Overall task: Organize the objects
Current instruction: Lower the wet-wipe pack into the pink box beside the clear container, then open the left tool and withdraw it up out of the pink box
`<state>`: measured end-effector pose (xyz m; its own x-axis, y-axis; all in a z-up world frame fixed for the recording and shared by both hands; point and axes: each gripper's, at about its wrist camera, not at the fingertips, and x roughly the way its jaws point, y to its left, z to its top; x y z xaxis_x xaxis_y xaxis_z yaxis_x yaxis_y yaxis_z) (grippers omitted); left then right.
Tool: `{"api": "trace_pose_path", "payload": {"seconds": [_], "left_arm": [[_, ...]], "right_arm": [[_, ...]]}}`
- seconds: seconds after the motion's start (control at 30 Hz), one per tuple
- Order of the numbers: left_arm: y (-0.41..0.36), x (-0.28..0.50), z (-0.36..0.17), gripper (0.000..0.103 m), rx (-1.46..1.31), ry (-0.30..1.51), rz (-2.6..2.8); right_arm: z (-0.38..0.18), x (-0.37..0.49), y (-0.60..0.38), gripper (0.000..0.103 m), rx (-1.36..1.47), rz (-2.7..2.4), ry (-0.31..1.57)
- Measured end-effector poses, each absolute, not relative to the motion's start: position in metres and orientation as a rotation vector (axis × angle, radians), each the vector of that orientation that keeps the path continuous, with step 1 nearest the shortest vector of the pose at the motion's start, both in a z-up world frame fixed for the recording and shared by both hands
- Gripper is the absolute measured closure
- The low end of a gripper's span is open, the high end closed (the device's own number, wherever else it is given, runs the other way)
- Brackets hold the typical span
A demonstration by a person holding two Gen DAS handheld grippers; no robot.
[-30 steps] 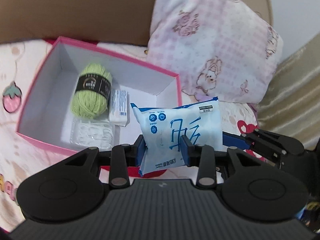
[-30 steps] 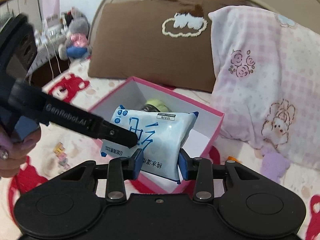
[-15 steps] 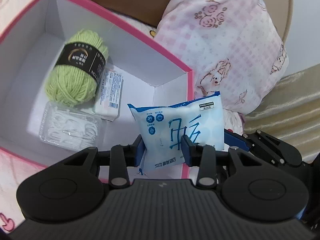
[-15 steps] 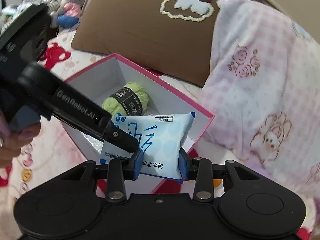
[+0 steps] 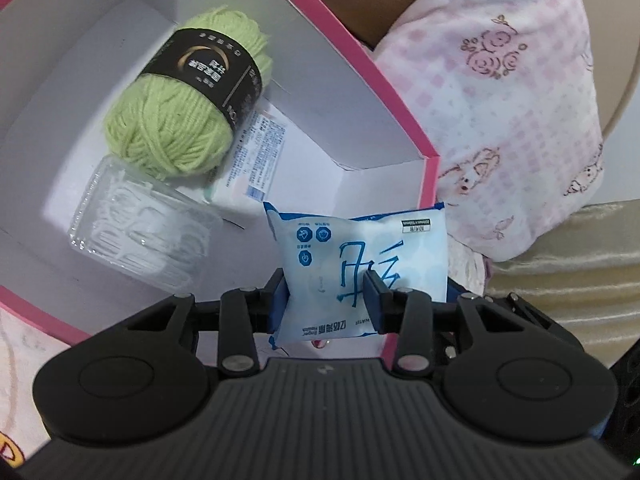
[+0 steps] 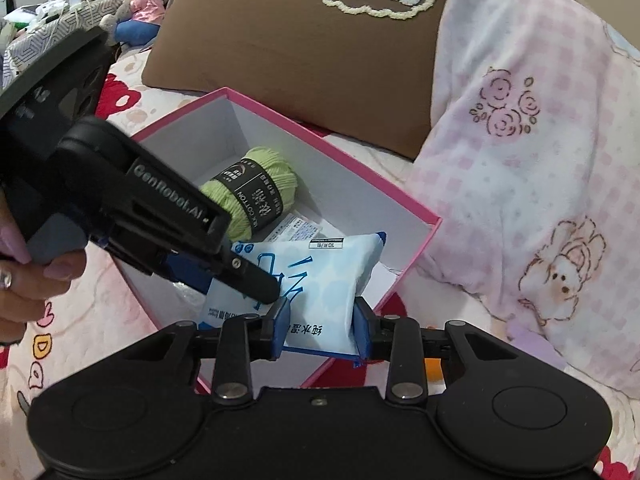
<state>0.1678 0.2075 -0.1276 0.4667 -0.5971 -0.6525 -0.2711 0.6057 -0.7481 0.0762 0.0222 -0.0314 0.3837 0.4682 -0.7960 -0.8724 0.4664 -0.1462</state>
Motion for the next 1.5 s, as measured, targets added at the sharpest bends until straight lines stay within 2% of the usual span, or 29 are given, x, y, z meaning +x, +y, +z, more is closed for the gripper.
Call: {"api": "trace_pose_path", "payload": {"seconds": [0.3,0.6,0.7,0.83,1.03,1.3,1.5], "left_arm": [[0.209,0.185,-0.129,0.063,-0.838,1.226,-0.169],[0.211,0.181,-0.132,0.065,-0.738,1.248,-0.119],[0.211,0.180,-0.131,0.065,-0.747,1.225,-0.101],[0.207,0.178,-0.125,0.070,-0.703,1.179,-0.079],[0.187,0.171,-0.115,0.076,-0.520,1.180,-0.064],[0.179,0.162,-0.093,0.076,-0.517,1.081,-0.097],[0.170,0.153,-0.068,0.076,-0.440,1.072,-0.100]], "right_arm": [[-0.043,0.077,0.032,0.067,-0.640,0.966,0.795],[-0.058,0.071,0.040,0.067,-0.650,0.998,0.846],[-0.059,0.072,0.039,0.067,-0.653,0.988,0.859],[-0.052,0.078,0.031,0.064,-0.606,0.996,0.880],[-0.050,0.079,0.019,0.066,-0.567,1.019,0.898],[-0.036,0.080,0.011,0.066,-0.516,1.017,0.865],[-0.023,0.080,0.003,0.066,-0.475,1.049,0.879]]}}
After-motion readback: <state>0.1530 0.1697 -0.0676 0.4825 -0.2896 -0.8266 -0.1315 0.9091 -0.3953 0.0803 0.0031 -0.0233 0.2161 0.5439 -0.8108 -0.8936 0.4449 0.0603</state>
